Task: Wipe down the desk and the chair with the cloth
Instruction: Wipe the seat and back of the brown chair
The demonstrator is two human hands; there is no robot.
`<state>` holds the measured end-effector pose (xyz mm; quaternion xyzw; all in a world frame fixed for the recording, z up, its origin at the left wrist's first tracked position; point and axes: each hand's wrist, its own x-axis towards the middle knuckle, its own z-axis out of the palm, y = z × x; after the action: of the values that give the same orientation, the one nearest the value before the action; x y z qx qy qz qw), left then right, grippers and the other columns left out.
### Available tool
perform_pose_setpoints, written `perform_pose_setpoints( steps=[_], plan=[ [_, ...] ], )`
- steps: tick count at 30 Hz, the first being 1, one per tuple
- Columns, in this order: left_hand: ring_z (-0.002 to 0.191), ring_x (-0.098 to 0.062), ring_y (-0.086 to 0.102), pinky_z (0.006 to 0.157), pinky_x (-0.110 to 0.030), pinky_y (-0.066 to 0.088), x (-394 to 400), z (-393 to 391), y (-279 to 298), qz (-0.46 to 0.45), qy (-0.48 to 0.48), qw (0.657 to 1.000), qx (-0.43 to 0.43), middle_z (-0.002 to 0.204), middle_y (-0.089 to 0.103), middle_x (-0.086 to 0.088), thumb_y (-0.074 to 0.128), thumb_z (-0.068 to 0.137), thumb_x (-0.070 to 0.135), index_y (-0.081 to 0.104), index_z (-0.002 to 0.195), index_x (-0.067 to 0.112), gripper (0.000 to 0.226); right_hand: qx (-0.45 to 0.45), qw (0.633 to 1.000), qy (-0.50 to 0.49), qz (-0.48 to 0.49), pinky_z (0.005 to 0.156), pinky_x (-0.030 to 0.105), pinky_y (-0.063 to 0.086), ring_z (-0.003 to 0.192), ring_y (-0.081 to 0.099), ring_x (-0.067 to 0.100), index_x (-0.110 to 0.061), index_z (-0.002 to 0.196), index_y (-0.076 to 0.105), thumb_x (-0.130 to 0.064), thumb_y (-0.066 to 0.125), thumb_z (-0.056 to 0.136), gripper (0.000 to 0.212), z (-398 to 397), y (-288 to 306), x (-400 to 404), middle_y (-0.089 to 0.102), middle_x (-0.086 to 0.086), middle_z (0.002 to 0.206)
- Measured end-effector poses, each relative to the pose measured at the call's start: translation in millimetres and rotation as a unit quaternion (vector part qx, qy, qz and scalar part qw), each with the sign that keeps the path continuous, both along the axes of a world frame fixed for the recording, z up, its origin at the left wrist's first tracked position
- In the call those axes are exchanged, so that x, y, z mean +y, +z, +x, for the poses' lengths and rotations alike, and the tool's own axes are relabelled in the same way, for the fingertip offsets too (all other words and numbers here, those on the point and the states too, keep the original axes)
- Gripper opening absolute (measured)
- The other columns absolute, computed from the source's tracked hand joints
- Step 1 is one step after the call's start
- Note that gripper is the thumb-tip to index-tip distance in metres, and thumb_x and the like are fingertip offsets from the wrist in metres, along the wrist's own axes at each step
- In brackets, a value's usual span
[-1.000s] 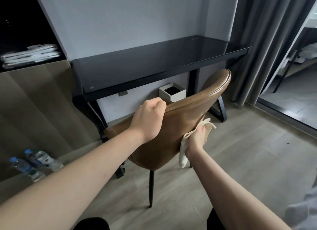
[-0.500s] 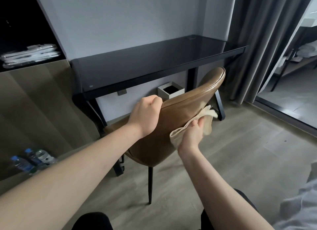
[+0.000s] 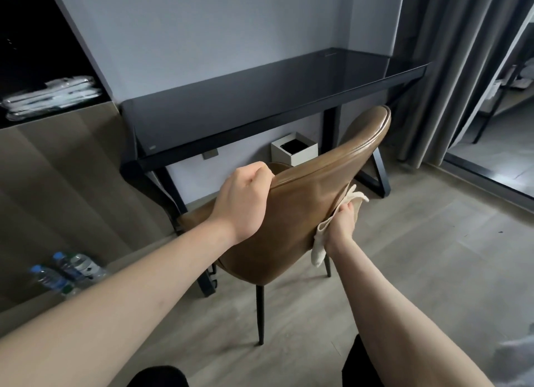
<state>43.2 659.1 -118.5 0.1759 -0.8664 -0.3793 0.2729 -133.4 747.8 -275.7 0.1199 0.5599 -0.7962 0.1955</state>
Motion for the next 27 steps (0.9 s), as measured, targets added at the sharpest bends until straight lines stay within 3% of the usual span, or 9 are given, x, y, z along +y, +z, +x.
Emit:
perform_pose_setpoints(
  steps=[3, 5, 7, 9, 14, 17, 20, 23, 27],
  plan=[
    [0.062, -0.002, 0.049, 0.053, -0.009, 0.034, 3, 1, 2, -0.006, 0.004, 1.000, -0.005, 0.060, 0.045, 0.010, 0.028, 0.093, 0.043, 0.042, 0.068, 0.017, 0.038, -0.034, 0.999, -0.015, -0.003, 0.089, 0.022, 0.041, 0.105, 0.056, 0.005, -0.035, 0.137, 0.057, -0.031, 0.038, 0.114, 0.030, 12, 10, 3, 0.059, -0.017, 0.108],
    [0.062, -0.003, 0.048, 0.054, -0.013, 0.033, 5, 2, 4, -0.010, 0.008, 1.000, -0.013, 0.065, 0.046, 0.002, 0.027, 0.092, 0.044, 0.042, 0.069, 0.015, 0.040, -0.057, 0.998, -0.003, 0.019, 0.088, 0.024, 0.040, 0.090, 0.055, 0.005, -0.031, 0.123, 0.059, -0.035, 0.039, 0.114, 0.022, 29, 15, 7, 0.054, -0.013, 0.095],
    [0.063, -0.008, 0.045, 0.059, -0.024, 0.033, 7, 3, 6, -0.007, 0.013, 1.000, -0.014, 0.065, 0.044, 0.001, 0.028, 0.092, 0.043, 0.039, 0.068, 0.015, 0.038, -0.043, 0.999, 0.014, 0.026, 0.090, 0.032, 0.044, 0.092, 0.059, 0.014, -0.019, 0.139, 0.059, -0.035, 0.040, 0.115, 0.034, 52, 15, 8, 0.056, -0.004, 0.102],
    [0.065, -0.012, 0.043, 0.062, -0.029, 0.031, 9, 4, 7, -0.004, 0.016, 1.000, -0.014, 0.066, 0.044, -0.001, 0.028, 0.092, 0.042, 0.039, 0.068, 0.014, 0.039, -0.011, 1.000, 0.022, -0.007, 0.097, 0.044, 0.049, 0.108, 0.060, 0.025, -0.012, 0.154, 0.047, -0.028, 0.040, 0.115, 0.042, 79, 10, 6, 0.056, 0.005, 0.122],
    [0.066, -0.015, 0.042, 0.062, -0.029, 0.029, 13, 6, 9, 0.006, 0.022, 1.000, -0.015, 0.065, 0.042, 0.000, 0.028, 0.092, 0.042, 0.037, 0.067, 0.016, 0.037, -0.104, 0.986, 0.061, -0.114, 0.123, 0.052, 0.036, 0.137, 0.055, 0.029, -0.036, 0.155, 0.047, -0.042, 0.045, 0.113, 0.042, 124, 17, 3, 0.057, 0.002, 0.148],
    [0.065, -0.011, 0.042, 0.061, -0.027, 0.031, 14, 6, 10, 0.003, 0.025, 1.000, -0.016, 0.067, 0.044, 0.000, 0.028, 0.091, 0.043, 0.038, 0.068, 0.015, 0.037, -0.074, 0.994, 0.012, -0.075, 0.123, 0.048, 0.037, 0.133, 0.057, 0.025, -0.033, 0.150, 0.053, -0.041, 0.048, 0.110, 0.041, 97, 16, -4, 0.060, -0.002, 0.143],
    [0.063, -0.010, 0.041, 0.061, -0.028, 0.031, 11, 5, 8, 0.004, 0.024, 1.000, -0.015, 0.067, 0.044, -0.001, 0.028, 0.091, 0.042, 0.038, 0.069, 0.014, 0.037, -0.029, 0.998, -0.032, -0.038, 0.124, 0.047, 0.035, 0.135, 0.056, 0.021, -0.037, 0.150, 0.053, -0.053, 0.046, 0.094, 0.059, 65, -2, -15, 0.059, -0.005, 0.149],
    [0.061, -0.008, 0.041, 0.061, -0.030, 0.032, 8, 3, 6, 0.005, 0.018, 1.000, -0.016, 0.066, 0.043, 0.000, 0.029, 0.092, 0.041, 0.037, 0.070, 0.013, 0.037, -0.023, 0.994, -0.054, -0.092, 0.121, 0.042, 0.039, 0.134, 0.057, 0.019, -0.036, 0.155, 0.052, -0.037, 0.045, 0.103, 0.052, 43, 1, -16, 0.061, -0.007, 0.147],
    [0.060, -0.006, 0.042, 0.053, -0.018, 0.030, 5, -4, 4, -0.011, 0.014, 1.000, -0.001, 0.063, 0.039, 0.004, 0.029, 0.092, 0.039, 0.035, 0.067, 0.015, 0.035, -0.006, 0.995, -0.039, -0.096, 0.114, 0.038, 0.046, 0.126, 0.064, 0.017, -0.037, 0.149, 0.059, -0.035, 0.046, 0.103, 0.047, 10, -9, -11, 0.070, -0.007, 0.134]
  ],
)
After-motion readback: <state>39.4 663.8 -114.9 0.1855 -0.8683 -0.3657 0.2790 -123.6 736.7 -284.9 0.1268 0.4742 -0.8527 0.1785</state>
